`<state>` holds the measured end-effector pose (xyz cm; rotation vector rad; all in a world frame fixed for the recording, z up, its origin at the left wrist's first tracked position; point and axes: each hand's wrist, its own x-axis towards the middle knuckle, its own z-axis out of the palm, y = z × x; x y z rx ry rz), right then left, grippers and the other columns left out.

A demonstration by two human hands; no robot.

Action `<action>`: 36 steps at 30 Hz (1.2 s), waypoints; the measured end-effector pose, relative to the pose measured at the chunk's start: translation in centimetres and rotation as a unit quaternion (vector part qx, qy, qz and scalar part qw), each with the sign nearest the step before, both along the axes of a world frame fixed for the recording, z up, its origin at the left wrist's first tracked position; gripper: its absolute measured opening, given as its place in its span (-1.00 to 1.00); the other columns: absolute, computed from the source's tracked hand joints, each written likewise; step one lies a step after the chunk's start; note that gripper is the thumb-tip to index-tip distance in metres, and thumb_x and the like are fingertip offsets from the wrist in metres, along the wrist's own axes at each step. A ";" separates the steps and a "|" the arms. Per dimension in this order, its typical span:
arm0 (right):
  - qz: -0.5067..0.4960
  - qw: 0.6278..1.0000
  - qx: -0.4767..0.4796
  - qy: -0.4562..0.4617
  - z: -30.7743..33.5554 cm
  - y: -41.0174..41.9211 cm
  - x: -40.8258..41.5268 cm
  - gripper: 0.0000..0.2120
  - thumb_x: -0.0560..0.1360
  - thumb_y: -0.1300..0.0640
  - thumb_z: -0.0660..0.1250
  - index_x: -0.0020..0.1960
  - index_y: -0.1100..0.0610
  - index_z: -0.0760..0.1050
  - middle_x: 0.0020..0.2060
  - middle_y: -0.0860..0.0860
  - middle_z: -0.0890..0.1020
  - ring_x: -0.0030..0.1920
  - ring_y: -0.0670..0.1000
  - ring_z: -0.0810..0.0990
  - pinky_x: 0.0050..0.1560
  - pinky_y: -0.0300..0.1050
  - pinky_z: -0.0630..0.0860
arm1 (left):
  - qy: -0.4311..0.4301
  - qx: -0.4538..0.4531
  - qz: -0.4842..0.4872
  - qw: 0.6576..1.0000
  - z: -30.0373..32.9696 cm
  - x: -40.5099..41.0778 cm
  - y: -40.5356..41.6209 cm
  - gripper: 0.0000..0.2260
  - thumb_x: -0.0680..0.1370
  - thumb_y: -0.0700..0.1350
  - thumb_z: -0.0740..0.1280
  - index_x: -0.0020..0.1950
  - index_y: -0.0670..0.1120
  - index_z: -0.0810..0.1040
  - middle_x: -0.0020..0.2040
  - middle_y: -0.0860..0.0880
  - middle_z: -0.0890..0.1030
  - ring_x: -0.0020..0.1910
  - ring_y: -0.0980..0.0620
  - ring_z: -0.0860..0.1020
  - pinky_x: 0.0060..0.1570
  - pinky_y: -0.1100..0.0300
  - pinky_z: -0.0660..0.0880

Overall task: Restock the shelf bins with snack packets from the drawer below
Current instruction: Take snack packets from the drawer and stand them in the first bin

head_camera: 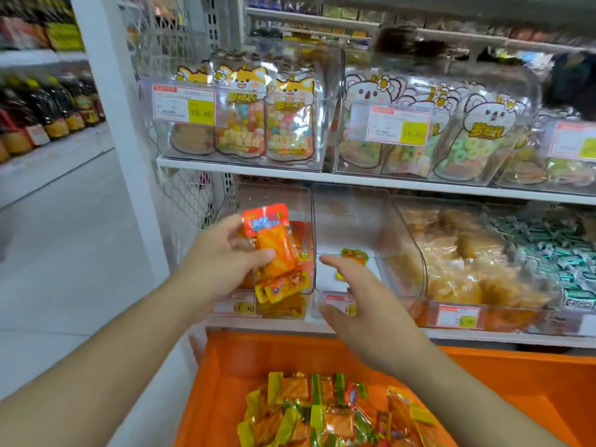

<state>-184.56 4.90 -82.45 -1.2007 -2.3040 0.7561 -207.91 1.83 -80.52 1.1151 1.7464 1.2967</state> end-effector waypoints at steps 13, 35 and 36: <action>0.054 0.994 0.057 -0.075 -3.6 5.5 -0.7 -0.25 0.57 0.17 0.38 0.63 -0.22 0.14 0.57 -0.32 0.20 0.60 -0.25 0.03 0.56 -0.32 0.03 | 0.168 -0.171 -0.100 0.966 -6.6 -0.7 10.2 -0.72 0.41 -0.15 0.62 0.05 0.00 0.63 -0.08 0.01 0.73 -0.08 -0.03 0.71 0.06 0.01 0.66; 0.045 0.992 0.051 -0.102 -4.0 4.5 -1.1 -0.13 0.58 0.15 0.38 0.65 -0.27 -0.07 0.61 -0.34 0.07 0.64 -0.16 -0.10 0.60 -0.12 0.04 | 0.390 -0.201 -0.149 0.886 -6.3 -0.3 8.8 -0.53 0.51 0.13 0.52 0.41 0.14 0.55 0.31 0.10 0.61 0.29 0.00 0.56 0.30 0.05 0.52; 0.044 0.993 0.050 -0.101 -4.0 4.5 -1.1 -0.13 0.58 0.14 0.39 0.65 -0.27 -0.07 0.61 -0.34 0.07 0.64 -0.15 -0.10 0.60 -0.12 0.04 | 0.387 -0.198 -0.150 0.888 -6.1 -0.5 8.7 -0.54 0.51 0.12 0.52 0.39 0.14 0.56 0.31 0.10 0.61 0.28 0.01 0.56 0.29 0.05 0.53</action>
